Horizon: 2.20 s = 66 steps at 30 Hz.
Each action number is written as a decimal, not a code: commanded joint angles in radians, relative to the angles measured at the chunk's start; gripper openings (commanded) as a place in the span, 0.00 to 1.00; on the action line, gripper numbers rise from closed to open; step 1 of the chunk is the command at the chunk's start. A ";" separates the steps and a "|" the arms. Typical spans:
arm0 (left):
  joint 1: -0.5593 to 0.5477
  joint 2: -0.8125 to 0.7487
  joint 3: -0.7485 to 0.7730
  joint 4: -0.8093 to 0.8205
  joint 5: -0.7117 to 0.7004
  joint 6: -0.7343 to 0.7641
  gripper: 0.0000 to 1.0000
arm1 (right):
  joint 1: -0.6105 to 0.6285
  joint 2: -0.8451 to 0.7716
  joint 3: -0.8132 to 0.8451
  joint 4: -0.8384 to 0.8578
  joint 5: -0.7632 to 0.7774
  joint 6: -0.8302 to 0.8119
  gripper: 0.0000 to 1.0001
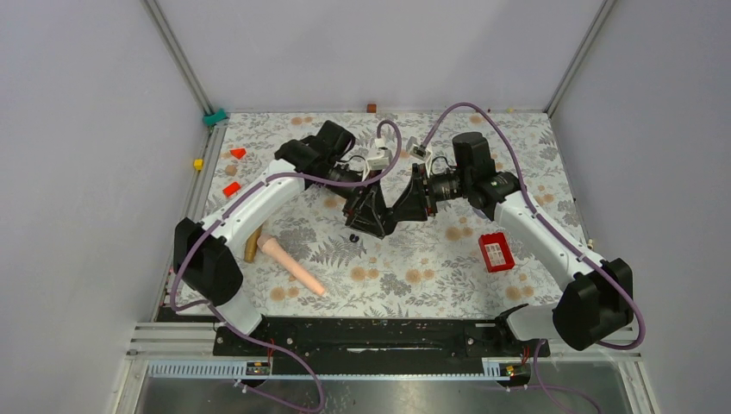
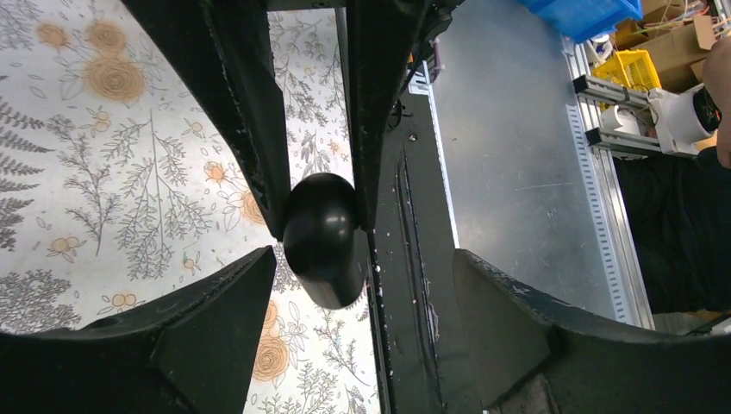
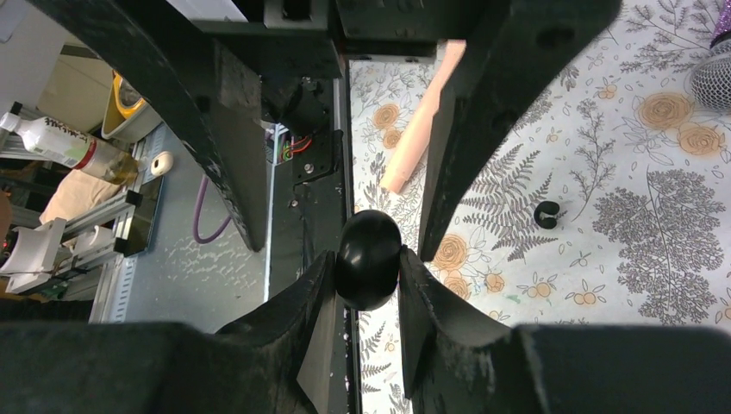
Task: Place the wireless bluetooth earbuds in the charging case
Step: Open the charging case.
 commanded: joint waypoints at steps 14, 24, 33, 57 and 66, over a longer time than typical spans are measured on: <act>-0.036 0.043 0.048 -0.010 -0.016 0.046 0.49 | 0.008 0.034 0.129 -0.256 -0.063 -0.239 0.12; -0.047 0.058 0.049 -0.012 -0.011 0.046 0.40 | 0.030 0.058 0.167 -0.348 -0.034 -0.319 0.12; -0.057 0.065 0.050 -0.012 0.004 0.043 0.13 | 0.038 0.050 0.155 -0.291 0.004 -0.263 0.16; 0.076 -0.110 -0.343 0.923 -0.011 -0.773 0.05 | -0.103 -0.053 -0.298 1.012 0.149 0.735 0.72; 0.079 -0.110 -0.357 0.972 -0.018 -0.809 0.04 | -0.103 0.037 -0.339 1.322 0.066 0.928 0.51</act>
